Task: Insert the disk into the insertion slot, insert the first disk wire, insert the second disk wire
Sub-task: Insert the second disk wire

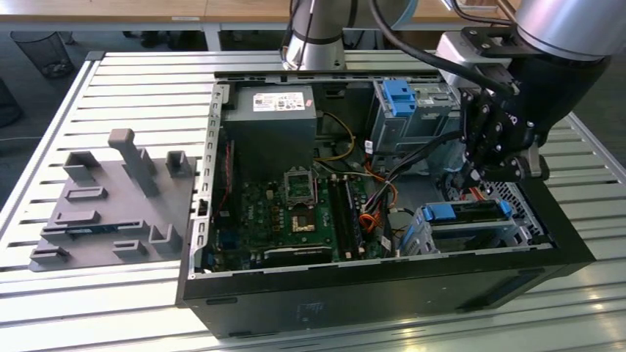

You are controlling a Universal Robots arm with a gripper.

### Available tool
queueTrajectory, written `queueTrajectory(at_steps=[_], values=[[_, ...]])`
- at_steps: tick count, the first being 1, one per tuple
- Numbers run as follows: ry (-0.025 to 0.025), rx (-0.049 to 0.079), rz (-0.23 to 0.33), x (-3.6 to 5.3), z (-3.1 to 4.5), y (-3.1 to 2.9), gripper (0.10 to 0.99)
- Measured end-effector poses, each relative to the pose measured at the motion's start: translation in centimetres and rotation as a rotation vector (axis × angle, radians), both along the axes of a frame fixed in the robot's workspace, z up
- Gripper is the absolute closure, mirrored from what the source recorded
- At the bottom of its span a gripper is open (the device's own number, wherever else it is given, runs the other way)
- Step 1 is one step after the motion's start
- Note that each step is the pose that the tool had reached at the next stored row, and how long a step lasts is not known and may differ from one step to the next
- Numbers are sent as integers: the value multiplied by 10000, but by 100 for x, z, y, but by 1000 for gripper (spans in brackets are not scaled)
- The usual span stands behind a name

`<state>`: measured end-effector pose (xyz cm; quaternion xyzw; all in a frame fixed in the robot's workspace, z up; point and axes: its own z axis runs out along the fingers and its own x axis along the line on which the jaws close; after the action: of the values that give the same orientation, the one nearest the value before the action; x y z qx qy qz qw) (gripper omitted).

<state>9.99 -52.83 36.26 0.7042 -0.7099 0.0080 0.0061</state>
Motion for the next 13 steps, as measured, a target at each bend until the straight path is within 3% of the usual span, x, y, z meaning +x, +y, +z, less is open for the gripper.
queueTrajectory(at_steps=[9, 13], values=[[-1, -2, 1, -5, 4, 209, 980], [-1, -12, -2, -4, -40, 249, 980]])
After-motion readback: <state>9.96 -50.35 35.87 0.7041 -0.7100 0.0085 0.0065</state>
